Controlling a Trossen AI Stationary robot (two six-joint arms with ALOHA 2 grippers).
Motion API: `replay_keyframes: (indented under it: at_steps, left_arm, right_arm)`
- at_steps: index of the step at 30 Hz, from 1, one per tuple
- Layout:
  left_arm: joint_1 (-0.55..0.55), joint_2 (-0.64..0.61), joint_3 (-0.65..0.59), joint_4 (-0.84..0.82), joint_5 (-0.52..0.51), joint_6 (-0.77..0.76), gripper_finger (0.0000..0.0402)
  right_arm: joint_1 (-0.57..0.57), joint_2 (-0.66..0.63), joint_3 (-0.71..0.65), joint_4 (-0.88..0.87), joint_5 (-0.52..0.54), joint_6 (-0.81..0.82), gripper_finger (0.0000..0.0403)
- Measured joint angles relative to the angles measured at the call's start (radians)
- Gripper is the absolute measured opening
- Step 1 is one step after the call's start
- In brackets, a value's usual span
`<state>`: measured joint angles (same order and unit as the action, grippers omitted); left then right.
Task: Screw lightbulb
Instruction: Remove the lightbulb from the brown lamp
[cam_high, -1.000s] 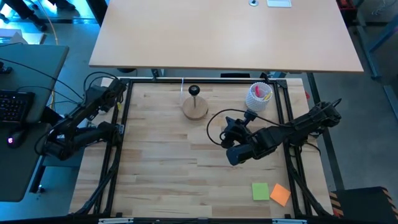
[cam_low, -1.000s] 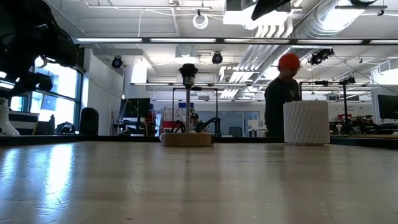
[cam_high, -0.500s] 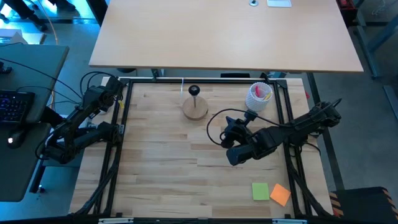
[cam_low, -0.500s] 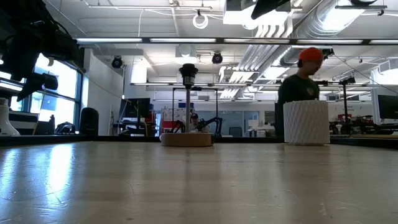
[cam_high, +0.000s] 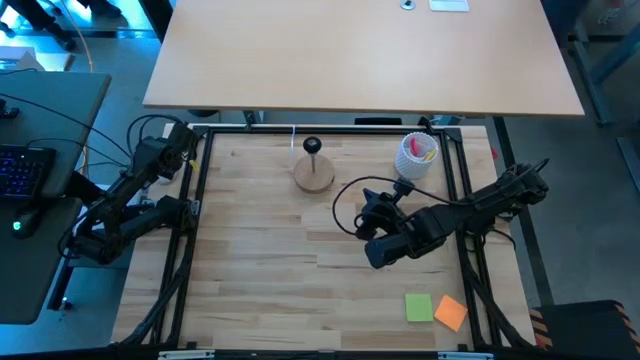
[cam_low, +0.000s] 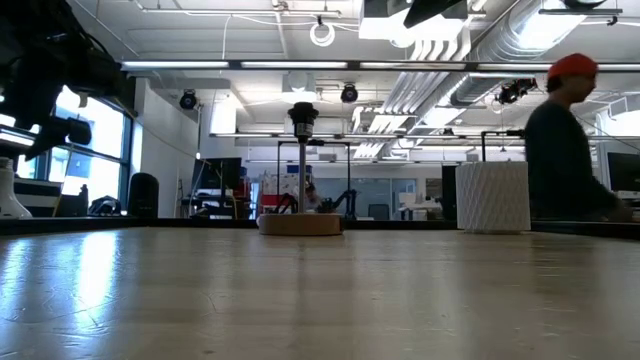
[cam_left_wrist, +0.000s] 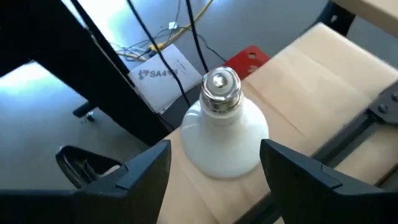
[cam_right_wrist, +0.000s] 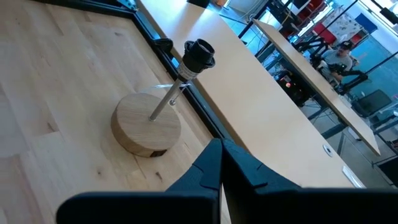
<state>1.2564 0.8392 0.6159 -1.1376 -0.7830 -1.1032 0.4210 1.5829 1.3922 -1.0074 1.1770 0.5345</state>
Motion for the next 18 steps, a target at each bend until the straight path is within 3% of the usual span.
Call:
replay_keyframes:
  at_steps: [10,18]
  left_arm:
    - [0.021,-0.002,0.0,0.033,0.02,0.095,0.027]
    - [0.117,-0.002,0.0,0.037,0.033,0.11,0.0297]
  right_arm:
    - [0.006,0.0,0.0,0.002,0.001,0.001,0.0]
    - [0.027,0.0,0.0,0.002,0.001,0.01,0.0]
